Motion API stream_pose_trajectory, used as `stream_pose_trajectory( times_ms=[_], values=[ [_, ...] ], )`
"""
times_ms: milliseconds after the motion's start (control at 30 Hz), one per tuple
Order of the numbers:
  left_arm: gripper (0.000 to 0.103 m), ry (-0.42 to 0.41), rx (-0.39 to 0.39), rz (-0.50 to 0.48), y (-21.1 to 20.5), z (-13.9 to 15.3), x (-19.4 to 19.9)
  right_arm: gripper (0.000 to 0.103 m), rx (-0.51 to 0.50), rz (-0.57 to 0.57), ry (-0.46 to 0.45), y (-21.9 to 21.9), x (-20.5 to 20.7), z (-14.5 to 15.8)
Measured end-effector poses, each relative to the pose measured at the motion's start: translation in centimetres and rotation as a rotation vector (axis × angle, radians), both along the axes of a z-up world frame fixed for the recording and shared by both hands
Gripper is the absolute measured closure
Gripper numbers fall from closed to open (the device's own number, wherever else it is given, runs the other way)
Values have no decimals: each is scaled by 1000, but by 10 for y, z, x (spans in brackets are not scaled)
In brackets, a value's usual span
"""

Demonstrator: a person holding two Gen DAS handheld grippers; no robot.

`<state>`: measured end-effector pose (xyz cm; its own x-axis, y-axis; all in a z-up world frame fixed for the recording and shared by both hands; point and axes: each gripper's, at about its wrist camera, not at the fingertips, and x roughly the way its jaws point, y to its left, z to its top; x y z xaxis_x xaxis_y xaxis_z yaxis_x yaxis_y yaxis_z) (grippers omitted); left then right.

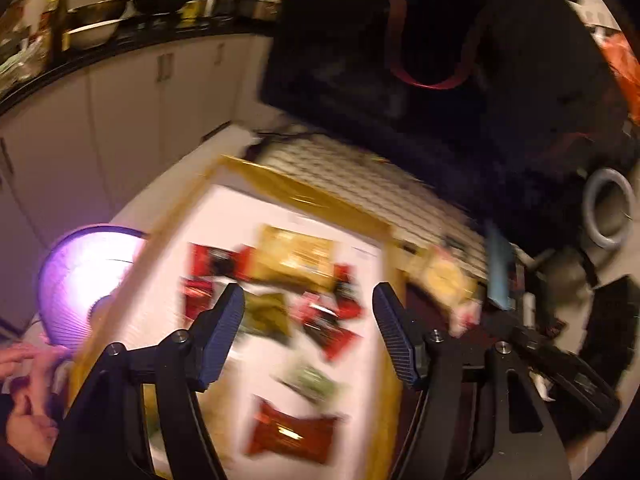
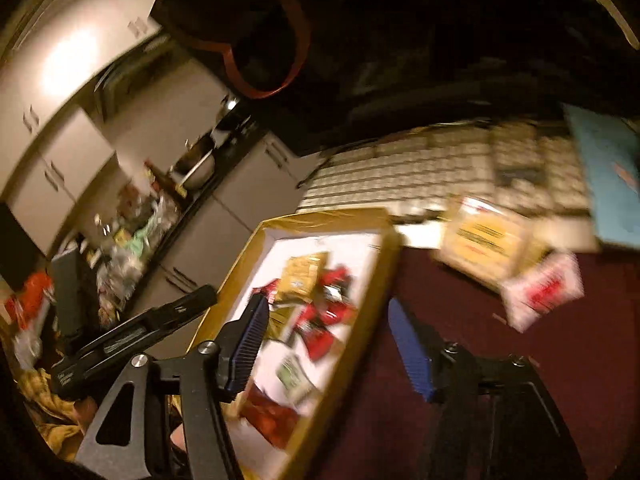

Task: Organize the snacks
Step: 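Carry both snacks to the white tray and open both grippers, then grasp the white-red candy with right while left grasps the cracker pack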

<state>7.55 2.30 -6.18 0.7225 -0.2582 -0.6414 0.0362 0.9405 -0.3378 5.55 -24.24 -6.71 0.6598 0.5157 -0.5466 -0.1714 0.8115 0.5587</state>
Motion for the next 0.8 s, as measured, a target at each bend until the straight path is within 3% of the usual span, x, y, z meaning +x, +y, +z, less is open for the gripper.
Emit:
stream_pose_trajectory(
  times_ms=[133,267,600,667,800],
  values=[
    [31,9,-44,-127,-50,-11,-19,36,20,-103,55,-58,-6,-12],
    [31,35,-41,-177,-80,-21,-26,36,25,-198,183,-94,15,-35],
    [31,51,24,-186,-99,-31,-45,41,77,-326,332,-95,76,-71],
    [31,59,10,-184,-96,-32,-45,46,42,-365,333,-88,81,-69],
    [31,71,-6,-176,-94,-34,-44,46,-27,-429,321,-74,80,-68]
  ],
)
